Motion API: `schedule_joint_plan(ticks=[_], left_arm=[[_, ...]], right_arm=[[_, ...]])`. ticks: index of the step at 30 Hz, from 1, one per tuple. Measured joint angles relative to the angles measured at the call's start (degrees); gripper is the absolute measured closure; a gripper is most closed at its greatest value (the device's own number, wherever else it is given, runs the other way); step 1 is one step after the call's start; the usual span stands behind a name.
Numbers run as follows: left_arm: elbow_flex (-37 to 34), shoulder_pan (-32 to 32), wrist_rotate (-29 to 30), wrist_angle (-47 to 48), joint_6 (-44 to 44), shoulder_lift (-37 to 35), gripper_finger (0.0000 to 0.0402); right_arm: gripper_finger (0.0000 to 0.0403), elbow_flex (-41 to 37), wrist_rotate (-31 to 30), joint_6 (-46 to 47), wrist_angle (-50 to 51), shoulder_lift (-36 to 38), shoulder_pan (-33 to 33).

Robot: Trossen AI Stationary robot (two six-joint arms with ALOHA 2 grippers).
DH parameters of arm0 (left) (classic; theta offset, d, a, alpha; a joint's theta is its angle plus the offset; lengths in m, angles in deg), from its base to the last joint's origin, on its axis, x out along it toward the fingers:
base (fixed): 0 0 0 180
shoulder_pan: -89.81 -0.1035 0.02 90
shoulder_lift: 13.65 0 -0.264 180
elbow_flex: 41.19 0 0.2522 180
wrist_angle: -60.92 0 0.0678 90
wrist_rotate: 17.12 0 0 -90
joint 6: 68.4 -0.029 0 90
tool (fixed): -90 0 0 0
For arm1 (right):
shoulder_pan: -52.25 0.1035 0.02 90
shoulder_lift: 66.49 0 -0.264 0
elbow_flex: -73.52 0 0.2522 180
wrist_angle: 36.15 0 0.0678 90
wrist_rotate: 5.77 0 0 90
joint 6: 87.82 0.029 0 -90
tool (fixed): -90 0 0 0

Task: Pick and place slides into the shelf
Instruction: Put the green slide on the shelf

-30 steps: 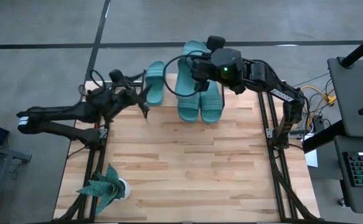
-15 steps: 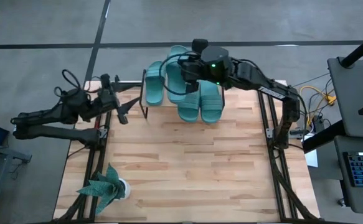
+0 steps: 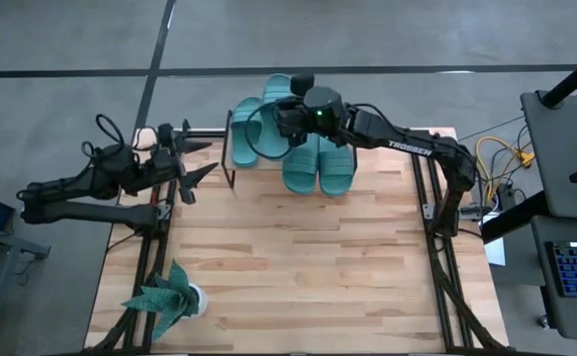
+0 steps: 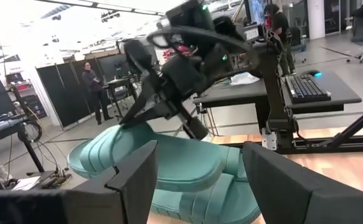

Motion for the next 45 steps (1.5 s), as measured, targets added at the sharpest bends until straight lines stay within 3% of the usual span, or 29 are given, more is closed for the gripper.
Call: schedule_joint_plan(ticks=[7,16,22,27,45], left_arm=[[-1.4,0.0,0.0,-0.2,0.0,-1.2,0.0185],[-1.4,0.0,0.5,-0.3,0.0,-1.8,0.0185],[-1.4,0.0,0.5,-0.3,-0.1,-1.7,0.0185],[-1.6,0.0,0.5,-0.2,-0.1,-1.8,0.0185],[-2.0,0.0,0.5,-0.1,-0.1,-1.9,0.0185]], right_arm=[[0.0395,-5.2,0.9,-2.6,-4.8,0.0,-1.9],[0.0395,-5.8,3.0,-2.8,-6.5,-2.7,-2.0],[0.0395,-3.5,-3.9,-5.7,-5.4,-5.4,-2.0],[0.0395,-2.5,-4.0,-5.6,-3.3,-5.5,-2.4],[0.0395,-4.2,4.7,-3.8,-11.2,-6.5,-5.1]])
